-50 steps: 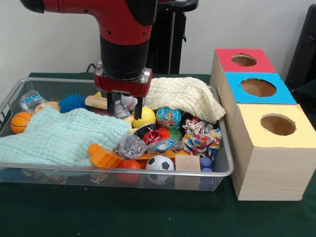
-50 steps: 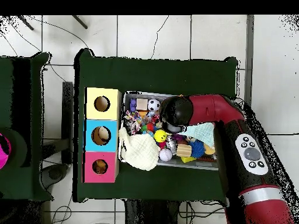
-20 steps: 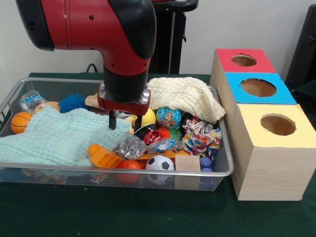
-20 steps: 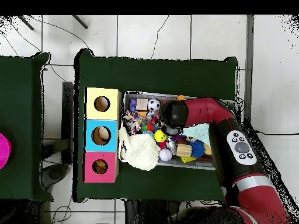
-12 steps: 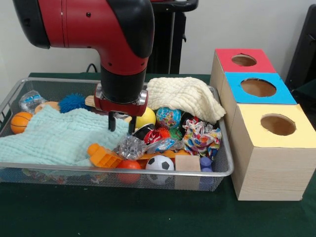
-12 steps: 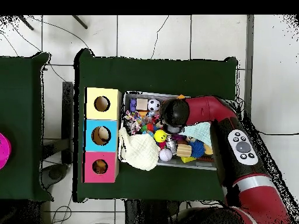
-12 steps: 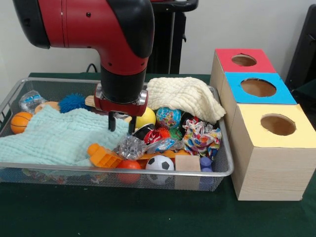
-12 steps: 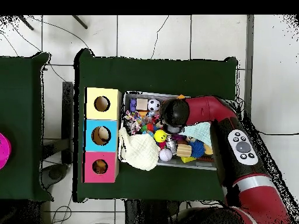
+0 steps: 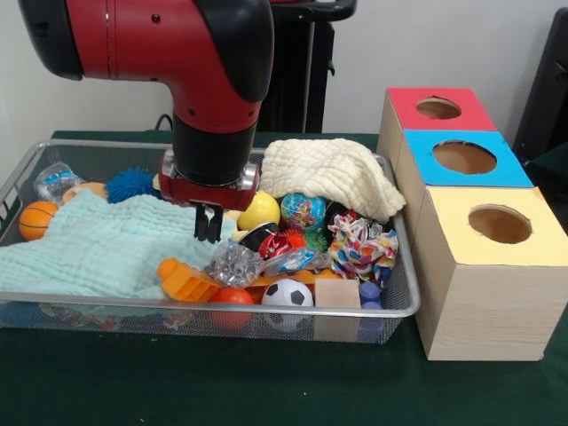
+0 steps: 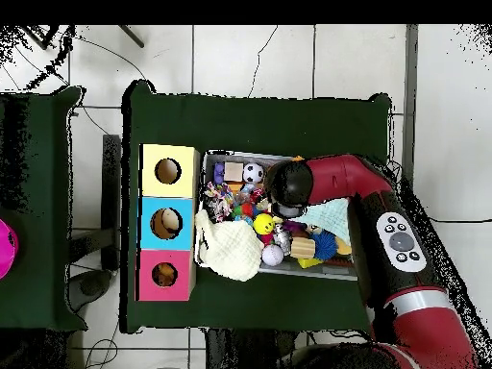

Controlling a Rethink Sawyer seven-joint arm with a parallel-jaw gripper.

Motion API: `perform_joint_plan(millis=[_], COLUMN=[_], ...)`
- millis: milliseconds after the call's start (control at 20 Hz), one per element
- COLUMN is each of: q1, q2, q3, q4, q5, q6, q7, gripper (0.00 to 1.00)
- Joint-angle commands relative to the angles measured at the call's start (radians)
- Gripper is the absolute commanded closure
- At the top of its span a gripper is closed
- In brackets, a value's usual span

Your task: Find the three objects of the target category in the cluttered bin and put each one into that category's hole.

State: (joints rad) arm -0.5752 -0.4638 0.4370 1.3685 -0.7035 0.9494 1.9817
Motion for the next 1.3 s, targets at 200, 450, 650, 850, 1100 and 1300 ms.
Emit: perform_joint_plan(millis=[200, 450, 650, 850, 1100, 1300], q1=[0.008, -0.001, -0.006, -0.001, 0.010, 0.017], q2=[-0.016, -0.023, -0.007, 0.005, 0.034, 0.035], q3=[0.022, 0.025, 0.027, 0.021, 0.004, -0.016], q4=[-0.020, -0.017, -0.012, -0.023, -0.042, -0.041], q5=[-0.073, -0.073, -0.074, -0.076, -0.104, -0.129], q6=[0.043, 0.042, 0.017, 0.035, 0.050, 0.061], q7=[-0.302, -0.317, -0.304, -0.303, -0.317, -0.329], gripper=[1.00, 0.00, 0.00, 0.00, 0.00, 0.00])
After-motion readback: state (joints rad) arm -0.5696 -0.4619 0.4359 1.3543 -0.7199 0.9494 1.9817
